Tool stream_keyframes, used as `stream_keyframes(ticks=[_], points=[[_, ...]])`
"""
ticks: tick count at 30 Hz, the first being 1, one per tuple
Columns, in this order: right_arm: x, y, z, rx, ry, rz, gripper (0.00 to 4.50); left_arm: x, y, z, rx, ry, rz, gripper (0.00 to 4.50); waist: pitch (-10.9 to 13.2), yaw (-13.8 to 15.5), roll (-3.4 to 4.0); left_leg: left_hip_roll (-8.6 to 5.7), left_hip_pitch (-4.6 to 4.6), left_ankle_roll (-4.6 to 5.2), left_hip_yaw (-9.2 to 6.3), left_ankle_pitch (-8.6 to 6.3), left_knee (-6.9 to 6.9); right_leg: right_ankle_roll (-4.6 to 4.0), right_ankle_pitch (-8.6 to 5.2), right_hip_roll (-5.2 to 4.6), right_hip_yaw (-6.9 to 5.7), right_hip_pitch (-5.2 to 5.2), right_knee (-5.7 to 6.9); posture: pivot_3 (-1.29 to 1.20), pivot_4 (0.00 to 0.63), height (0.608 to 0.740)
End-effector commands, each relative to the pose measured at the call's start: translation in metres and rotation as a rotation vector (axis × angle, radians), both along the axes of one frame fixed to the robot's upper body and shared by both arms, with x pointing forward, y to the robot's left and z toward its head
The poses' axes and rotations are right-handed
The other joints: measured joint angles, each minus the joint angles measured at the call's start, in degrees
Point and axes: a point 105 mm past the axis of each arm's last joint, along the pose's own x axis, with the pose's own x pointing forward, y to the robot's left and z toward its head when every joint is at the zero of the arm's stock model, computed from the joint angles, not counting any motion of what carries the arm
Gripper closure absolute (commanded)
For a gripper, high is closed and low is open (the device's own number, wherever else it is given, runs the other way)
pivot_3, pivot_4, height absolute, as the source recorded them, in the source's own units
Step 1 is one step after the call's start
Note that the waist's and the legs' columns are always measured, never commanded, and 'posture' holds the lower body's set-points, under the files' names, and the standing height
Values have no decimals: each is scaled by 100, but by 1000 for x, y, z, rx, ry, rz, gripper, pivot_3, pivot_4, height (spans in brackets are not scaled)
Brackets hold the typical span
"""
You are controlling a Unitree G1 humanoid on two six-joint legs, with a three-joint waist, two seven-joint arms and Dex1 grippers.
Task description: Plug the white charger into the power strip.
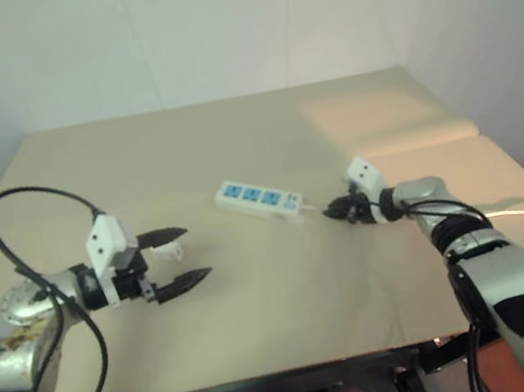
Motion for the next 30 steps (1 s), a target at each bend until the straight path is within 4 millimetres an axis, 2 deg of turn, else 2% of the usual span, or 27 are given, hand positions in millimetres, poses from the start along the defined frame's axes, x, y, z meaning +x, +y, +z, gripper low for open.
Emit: stream_keyframes(ticks=[1, 5, 7, 10, 13, 15, 17, 20, 23, 30], points=[[2, 2, 13, -10, -45, 32, 4438, -2, 0, 10, 23, -51, -10, 0, 0, -13, 0, 0, 1, 0, 0, 0, 0, 0, 0, 0, 0, 0, 1, 0, 150, 740], [-5, 4, 20, -12, -98, 99, 4475, -2, -4, 9, 15, -37, -44, 0, 1, -39, 1, 0, 0, 0, -1, 0, 0, 0, 0, 1, -1, 0, 1, 0, 150, 740], [-17, 4, 24, -25, -137, 164, 4475, 0, -3, 8, 18, -35, -43, 0, 1, -21, 1, 0, -4, 0, -4, 0, 0, 0, 0, 1, -3, -1, 0, 0, 150, 740], [-42, 4, 31, -18, -184, 223, 4475, 2, -2, 9, 21, -33, -48, 0, 2, 29, 3, -2, -14, 0, -9, 0, 0, 2, -1, -3, -8, -7, -2, 0, 150, 740], [-83, -4, 34, -22, -216, 239, 4475, 6, -4, 8, 31, -29, -63, 0, 3, 129, 7, -2, -13, 0, -7, 0, 0, 3, -2, -5, -8, -9, 1, 0, 150, 740], [-102, -7, 33, -10, -211, 229, 4475, 7, -5, 8, 33, -27, -71, 0, 4, 149, 8, -2, -11, 0, -6, 0, 0, 6, -4, -4, -8, -7, 2, 0, 150, 740], [-109, -11, 28, -20, -199, 189, 4475, 7, -6, 8, 31, -22, -81, 0, 4, 135, 7, -3, -3, 0, -1, 0, 2, 7, -3, -4, -7, 2, 1, 0, 150, 740], [-106, -15, 15, -46, -176, 114, 4475, 9, -8, 6, 38, -18, -94, 0, 3, 105, 6, 2, 10, 1, 6, 1, 2, 7, -4, 6, -1, 8, 0, 0, 150, 740], [-102, -15, 6, -71, -166, 99, 3570, 11, -9, 7, 40, -19, -104, 0, 3, 109, 6, 6, 8, 2, 6, 1, 2, 6, -4, 15, 1, 3, 2, 0, 150, 740], [-102, -10, 7, -39, -175, 78, 1093, 15, -6, 8, 54, -21, -108, 0, 3, 134, 6, -2, -7, 2, 5, 1, 2, 6, -4, 3, 1, -1, -3, 0, 150, 740]])
